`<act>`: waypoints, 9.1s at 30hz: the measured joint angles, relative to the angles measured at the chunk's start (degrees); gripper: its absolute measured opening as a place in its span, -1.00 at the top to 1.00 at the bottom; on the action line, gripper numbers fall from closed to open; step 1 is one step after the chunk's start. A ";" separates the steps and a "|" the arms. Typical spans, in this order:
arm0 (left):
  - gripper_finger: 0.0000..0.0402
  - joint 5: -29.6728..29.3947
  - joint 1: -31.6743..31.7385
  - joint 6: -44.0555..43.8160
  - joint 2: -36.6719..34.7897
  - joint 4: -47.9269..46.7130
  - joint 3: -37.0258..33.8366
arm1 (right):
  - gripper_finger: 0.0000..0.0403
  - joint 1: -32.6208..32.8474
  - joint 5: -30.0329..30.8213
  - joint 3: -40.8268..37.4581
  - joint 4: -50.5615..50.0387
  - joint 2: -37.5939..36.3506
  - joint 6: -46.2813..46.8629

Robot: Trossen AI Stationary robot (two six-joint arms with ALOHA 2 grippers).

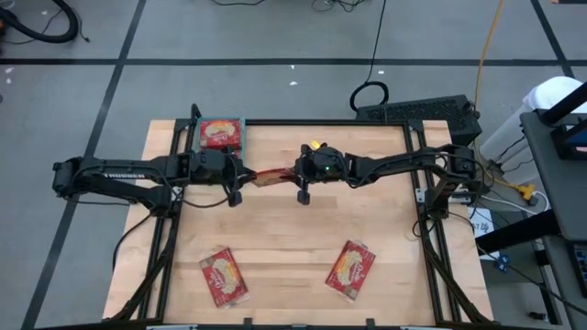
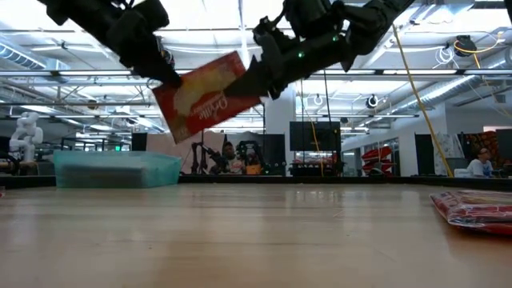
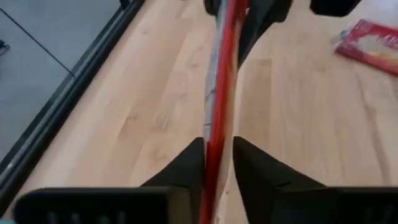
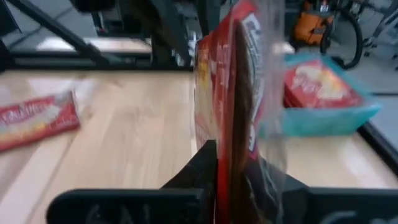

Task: Sort popcorn bags into baskets
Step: Put the popcorn bag into the blue bin

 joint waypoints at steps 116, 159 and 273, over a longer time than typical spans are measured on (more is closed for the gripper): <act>0.46 -10.55 20.02 -22.41 5.70 -47.81 4.79 | 0.46 -1.49 -6.38 -15.19 23.58 -0.53 0.81; 0.57 -8.51 25.07 13.84 14.30 -54.90 13.77 | 0.46 -1.46 -9.16 -15.19 23.56 -0.53 -0.17; 0.91 -9.28 3.22 -14.67 -0.19 -5.56 0.73 | 0.45 11.56 -8.94 -15.14 -23.96 -15.88 27.10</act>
